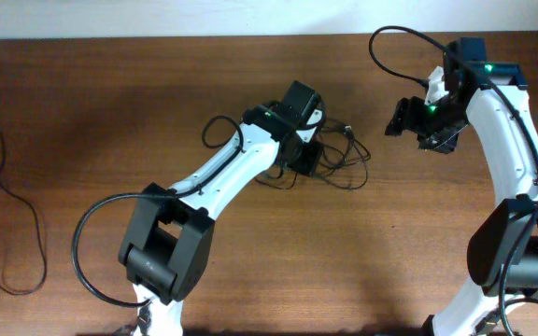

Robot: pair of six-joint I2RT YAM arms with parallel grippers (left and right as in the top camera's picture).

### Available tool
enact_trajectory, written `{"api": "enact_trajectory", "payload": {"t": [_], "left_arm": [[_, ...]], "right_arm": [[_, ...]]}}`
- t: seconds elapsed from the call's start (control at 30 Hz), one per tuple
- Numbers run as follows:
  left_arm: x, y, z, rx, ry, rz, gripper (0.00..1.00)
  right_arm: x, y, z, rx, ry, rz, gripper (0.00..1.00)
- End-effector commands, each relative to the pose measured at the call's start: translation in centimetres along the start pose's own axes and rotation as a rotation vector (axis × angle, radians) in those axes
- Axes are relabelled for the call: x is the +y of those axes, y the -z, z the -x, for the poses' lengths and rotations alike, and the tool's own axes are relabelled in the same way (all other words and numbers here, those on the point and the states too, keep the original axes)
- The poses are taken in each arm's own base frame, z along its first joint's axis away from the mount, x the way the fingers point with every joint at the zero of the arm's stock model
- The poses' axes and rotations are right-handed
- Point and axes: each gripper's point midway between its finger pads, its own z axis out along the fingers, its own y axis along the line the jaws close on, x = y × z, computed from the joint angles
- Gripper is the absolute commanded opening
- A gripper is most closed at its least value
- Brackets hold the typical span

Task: Untangle cables

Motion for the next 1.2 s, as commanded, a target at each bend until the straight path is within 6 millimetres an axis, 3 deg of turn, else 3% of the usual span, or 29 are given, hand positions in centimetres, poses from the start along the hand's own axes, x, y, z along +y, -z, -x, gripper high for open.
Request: {"api": "enact_trajectory", "payload": {"t": [0.0,0.27,0.47,0.83,1.17], "left_arm": [[-0.1,-0.6,-1.4,0.054,-0.007,-0.003,0.52],[0.2,-0.9,-3.0,0.114,-0.001,0.007,0.52],[0.9,-2.5,-5.2,0.172,-0.046,0.012,0.53],[0.2,-5.3,-6.7,0.140,-0.138,0.007,0.46],[0.6,-5.9,-6.8,0.132,-0.136,0.027,0.41]], "right_arm": [[0.3,-0.2,-0.3,0.011,0.015,0.008,0.78],[0.3,-0.2,-0.3,0.014,0.014,0.008,0.78],[0.3,-0.2,-0.3,0.014,0.014,0.008,0.78],[0.3,-0.2,-0.4,0.016,0.014,0.007,0.78],[0.2,-0.2,-0.4,0.018,0.013,0.007,0.78]]}}
